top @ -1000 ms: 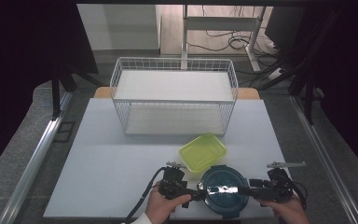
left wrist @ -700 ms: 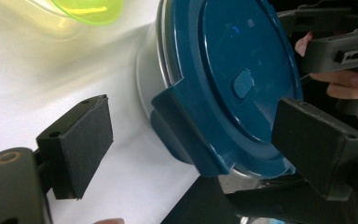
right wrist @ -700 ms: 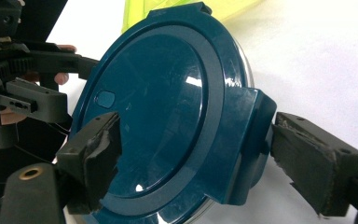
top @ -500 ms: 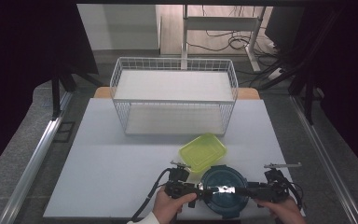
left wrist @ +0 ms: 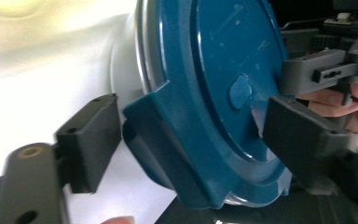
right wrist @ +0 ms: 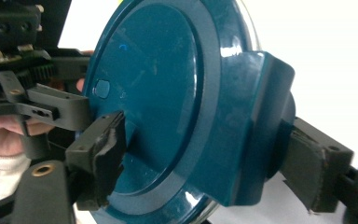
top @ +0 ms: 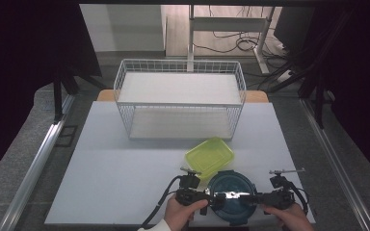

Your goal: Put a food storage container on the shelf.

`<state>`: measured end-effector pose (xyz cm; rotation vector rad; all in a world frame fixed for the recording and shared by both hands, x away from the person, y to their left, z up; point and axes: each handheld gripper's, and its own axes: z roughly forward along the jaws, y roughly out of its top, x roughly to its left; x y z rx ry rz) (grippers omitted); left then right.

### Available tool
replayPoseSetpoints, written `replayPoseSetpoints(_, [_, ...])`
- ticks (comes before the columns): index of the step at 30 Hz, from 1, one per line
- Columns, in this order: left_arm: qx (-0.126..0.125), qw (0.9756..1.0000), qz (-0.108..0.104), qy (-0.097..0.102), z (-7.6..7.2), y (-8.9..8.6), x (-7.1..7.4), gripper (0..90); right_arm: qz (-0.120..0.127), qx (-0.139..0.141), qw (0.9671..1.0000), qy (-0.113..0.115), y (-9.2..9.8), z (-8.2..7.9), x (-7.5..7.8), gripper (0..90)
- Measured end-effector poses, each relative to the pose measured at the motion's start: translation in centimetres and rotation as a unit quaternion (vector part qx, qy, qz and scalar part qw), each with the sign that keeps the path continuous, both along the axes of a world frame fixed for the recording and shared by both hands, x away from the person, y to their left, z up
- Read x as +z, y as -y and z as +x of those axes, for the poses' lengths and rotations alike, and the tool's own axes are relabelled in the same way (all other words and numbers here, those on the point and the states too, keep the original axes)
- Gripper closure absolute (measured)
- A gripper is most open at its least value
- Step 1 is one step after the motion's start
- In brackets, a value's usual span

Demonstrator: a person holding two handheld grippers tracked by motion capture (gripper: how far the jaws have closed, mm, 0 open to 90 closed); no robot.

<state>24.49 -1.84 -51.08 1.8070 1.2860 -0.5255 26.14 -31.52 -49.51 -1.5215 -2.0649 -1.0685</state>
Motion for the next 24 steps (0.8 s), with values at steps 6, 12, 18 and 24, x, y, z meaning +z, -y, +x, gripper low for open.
replayPoseSetpoints(6, [0.017, 0.9998, 0.007, 0.002, -0.17, -0.02, 0.45, 27.6, 0.015, -0.021, 0.9995, -0.018, 0.58, 0.03, -0.02, 28.2])
replayPoseSetpoints(12, [0.025, 0.9997, 0.006, 0.000, -0.34, -0.11, 0.52, 28.6, 0.018, -0.029, 0.9993, -0.016, 0.75, -0.06, 0.12, 31.3])
replayPoseSetpoints(18, [0.031, 0.9995, 0.001, -0.002, -0.45, -0.28, 0.54, 30.7, 0.020, -0.031, 0.9992, -0.017, 0.79, -0.15, 0.26, 32.4])
replayPoseSetpoints(24, [0.040, 0.9992, -0.001, 0.000, -0.74, -0.29, 0.80, 33.4, 0.023, -0.037, 0.9989, -0.017, 0.96, -0.34, 0.37, 33.9])
